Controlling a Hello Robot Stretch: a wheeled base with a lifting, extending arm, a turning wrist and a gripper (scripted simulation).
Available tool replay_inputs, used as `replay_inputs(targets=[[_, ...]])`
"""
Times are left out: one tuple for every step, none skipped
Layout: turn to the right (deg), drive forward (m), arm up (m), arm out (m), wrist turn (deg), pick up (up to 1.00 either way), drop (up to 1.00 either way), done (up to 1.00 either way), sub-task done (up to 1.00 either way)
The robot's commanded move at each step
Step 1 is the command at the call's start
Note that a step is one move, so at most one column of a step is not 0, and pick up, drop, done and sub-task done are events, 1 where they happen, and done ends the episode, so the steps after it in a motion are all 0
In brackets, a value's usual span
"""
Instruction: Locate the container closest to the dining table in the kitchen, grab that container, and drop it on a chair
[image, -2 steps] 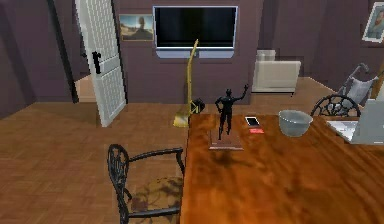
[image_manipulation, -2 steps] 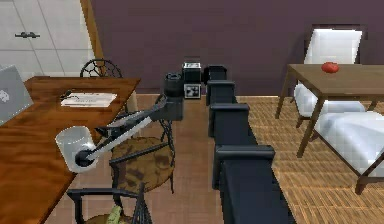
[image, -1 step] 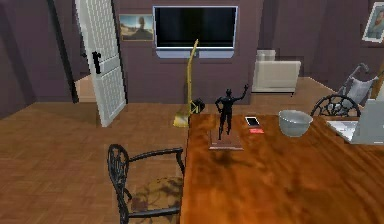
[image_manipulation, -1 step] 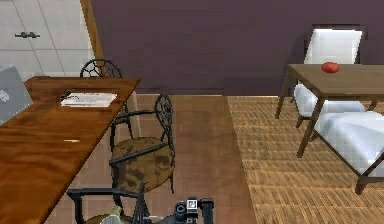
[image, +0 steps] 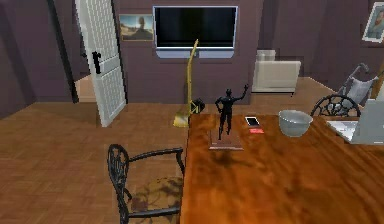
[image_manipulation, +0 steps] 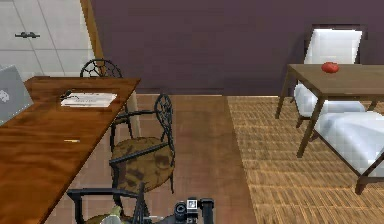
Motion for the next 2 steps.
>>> replay_inputs(targets=[[0.0, 0.0, 0.0, 0.0, 0.0, 0.0, 1.0, 0.0, 0.0], [0.0, 0.0, 0.1, 0.0, 0.0, 0.0, 0.0, 0.0, 0.0]])
